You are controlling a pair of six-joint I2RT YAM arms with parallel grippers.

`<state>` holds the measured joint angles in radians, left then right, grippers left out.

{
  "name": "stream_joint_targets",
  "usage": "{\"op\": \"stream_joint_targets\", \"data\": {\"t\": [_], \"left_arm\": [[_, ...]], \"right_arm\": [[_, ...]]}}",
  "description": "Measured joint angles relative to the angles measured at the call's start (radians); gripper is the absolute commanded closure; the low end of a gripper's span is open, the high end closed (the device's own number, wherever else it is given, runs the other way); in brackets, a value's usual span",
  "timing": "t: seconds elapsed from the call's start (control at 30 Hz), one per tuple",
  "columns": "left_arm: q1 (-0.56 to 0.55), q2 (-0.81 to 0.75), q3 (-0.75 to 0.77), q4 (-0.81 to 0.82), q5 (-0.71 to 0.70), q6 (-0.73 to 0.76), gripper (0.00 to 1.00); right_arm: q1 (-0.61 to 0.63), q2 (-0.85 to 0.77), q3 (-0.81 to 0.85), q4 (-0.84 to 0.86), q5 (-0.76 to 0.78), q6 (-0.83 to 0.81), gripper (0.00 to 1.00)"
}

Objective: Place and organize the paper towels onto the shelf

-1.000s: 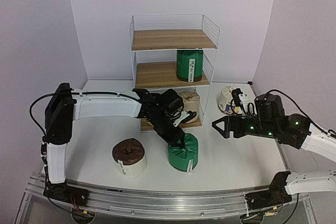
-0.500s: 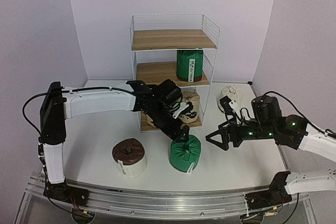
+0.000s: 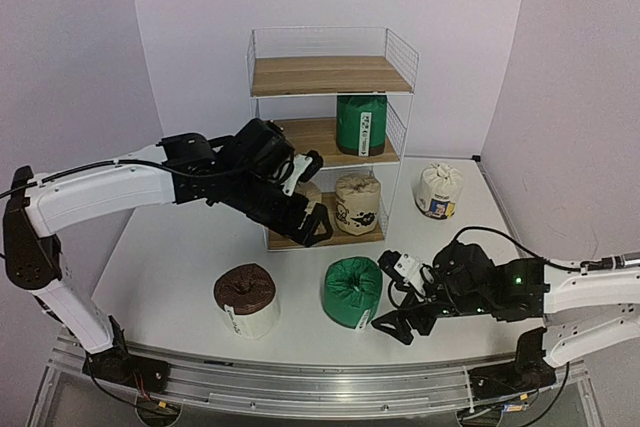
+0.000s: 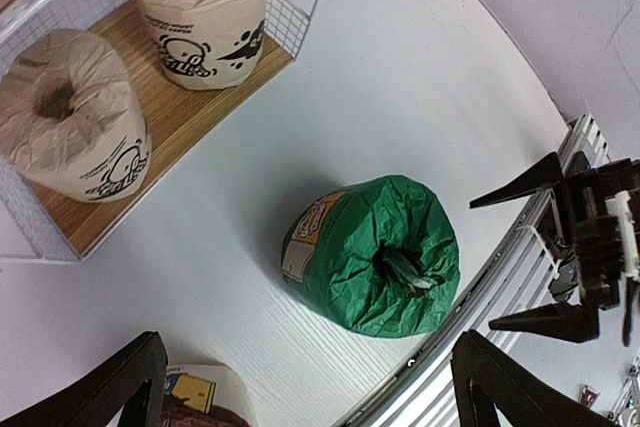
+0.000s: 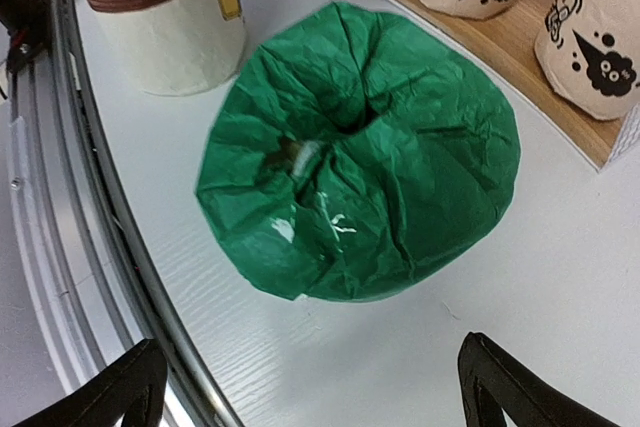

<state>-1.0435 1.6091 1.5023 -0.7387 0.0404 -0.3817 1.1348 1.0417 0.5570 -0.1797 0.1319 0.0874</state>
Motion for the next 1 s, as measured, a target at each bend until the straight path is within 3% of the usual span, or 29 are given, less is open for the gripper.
{"op": "stream_joint_targets", "data": {"t": [0.17, 0.47, 1.0], "left_arm": [[0.000, -0.104, -0.114, 0.024, -0.065, -0.075, 0.00], [0.000, -0.159, -0.262, 0.064, -0.107, -0.173, 0.00], [0.000, -0.202, -0.312, 0.103, -0.114, -0.247, 0.00]], "right_arm": [[0.018, 0.118, -0.038, 0.084, 0.058, 0.002, 0.02], [0.029, 0.320, -0.041, 0.344, 0.094, -0.043, 0.02], [0.029, 0.390, -0.054, 0.584, 0.230, -0.058, 0.02]]}}
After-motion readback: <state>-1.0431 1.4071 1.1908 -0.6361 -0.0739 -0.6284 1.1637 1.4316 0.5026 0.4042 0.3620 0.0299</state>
